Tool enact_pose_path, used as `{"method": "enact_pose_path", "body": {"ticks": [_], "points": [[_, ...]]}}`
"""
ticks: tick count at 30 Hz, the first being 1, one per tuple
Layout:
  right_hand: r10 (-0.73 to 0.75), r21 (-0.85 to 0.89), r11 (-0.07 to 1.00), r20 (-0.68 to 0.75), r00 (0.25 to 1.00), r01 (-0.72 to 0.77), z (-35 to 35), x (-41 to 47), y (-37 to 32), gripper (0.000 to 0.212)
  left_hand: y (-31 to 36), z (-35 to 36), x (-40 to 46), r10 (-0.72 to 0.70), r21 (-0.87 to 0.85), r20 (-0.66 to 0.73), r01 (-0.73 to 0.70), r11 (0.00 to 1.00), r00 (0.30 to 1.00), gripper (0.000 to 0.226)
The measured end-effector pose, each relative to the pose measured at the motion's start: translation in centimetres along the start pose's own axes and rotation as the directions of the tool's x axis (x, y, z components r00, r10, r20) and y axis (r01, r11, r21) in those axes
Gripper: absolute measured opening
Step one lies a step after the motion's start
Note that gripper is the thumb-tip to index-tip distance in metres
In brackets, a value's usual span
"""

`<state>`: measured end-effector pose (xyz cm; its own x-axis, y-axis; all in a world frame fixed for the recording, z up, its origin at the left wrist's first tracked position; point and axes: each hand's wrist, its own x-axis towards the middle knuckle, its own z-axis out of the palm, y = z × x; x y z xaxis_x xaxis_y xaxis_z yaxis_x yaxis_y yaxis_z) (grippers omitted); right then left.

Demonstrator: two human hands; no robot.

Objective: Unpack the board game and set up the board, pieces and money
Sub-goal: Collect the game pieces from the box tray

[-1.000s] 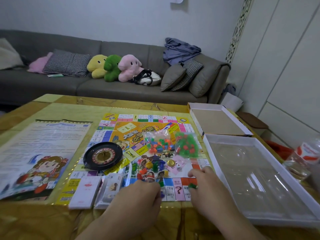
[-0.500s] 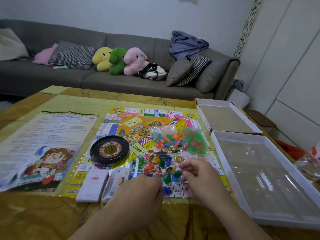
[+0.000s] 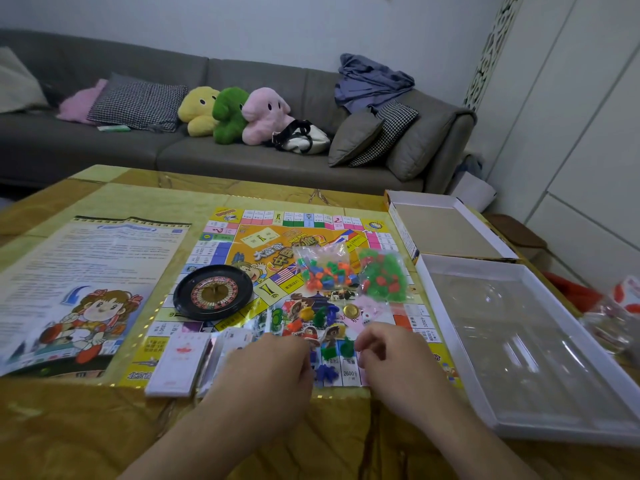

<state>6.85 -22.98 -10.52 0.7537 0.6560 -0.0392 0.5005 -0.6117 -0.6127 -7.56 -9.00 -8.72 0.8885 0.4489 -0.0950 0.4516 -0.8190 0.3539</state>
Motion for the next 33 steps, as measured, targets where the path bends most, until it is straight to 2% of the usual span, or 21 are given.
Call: {"method": "enact_pose_path", "body": {"ticks": [2, 4, 7, 9, 12, 16, 24, 27, 30, 33], "points": [[-0.016, -0.002, 1.0, -0.007, 1.0, 0.016, 0.2, 0.0, -0.1, 0.023, -0.6, 0.2, 0.2, -0.05, -0.042, -0.069, 0.047, 0.998, 0.996, 0.006], [-0.035, 0.018, 0.999, -0.012, 0.999, 0.035, 0.4, 0.0, -0.3, 0.025, -0.8, 0.5, 0.3, -0.07, -0.079, -0.104, 0.062, 0.995, 0.992, 0.017], [-0.12, 0.015, 0.993, -0.038, 0.992, 0.12, 1.0, 0.3, -0.5, 0.037, -0.9, 1.0, 0.8, -0.049, -0.116, -0.148, 0.032, 0.993, 0.988, 0.034], [-0.182, -0.004, 0.983, -0.05, 0.982, 0.182, 1.5, 0.7, -0.7, 0.045, -1.0, 1.2, 1.3, -0.034, -0.123, -0.188, 0.011, 0.992, 0.982, 0.028], [-0.223, -0.012, 0.975, -0.039, 0.974, 0.222, 2.2, 1.3, -0.9, 0.032, -1.0, 1.6, 2.1, -0.039, -0.182, -0.217, -0.001, 0.983, 0.975, 0.008], [-0.224, -0.031, 0.974, -0.054, 0.973, 0.223, 2.7, 1.8, -0.8, 0.012, -1.0, 1.9, 2.7, -0.059, -0.25, -0.233, -0.002, 0.968, 0.971, 0.006], [-0.282, 0.023, 0.959, 0.005, 0.96, 0.281, 2.6, 1.5, -0.9, 0.01, -0.6, 1.7, 2.9, 0.0, -0.241, -0.237, -0.059, 0.969, 0.972, 0.008], [-0.309, 0.059, 0.949, -0.045, 0.95, 0.311, 2.4, 1.4, -0.8, 0.009, -0.3, 1.3, 2.5, 0.022, -0.285, -0.229, -0.088, 0.954, 0.973, 0.01], [-0.312, 0.086, 0.943, -0.116, 0.943, 0.323, 1.8, 1.2, -0.6, 0.005, -0.4, 0.8, 2.4, -0.017, -0.371, -0.242, -0.076, 0.925, 0.97, 0.008], [-0.268, 0.1, 0.952, -0.19, 0.944, 0.29, 0.8, 1.2, -0.4, 0.006, -1.6, 0.4, 3.3, -0.131, -0.407, -0.327, -0.015, 0.913, 0.936, 0.017]]}}
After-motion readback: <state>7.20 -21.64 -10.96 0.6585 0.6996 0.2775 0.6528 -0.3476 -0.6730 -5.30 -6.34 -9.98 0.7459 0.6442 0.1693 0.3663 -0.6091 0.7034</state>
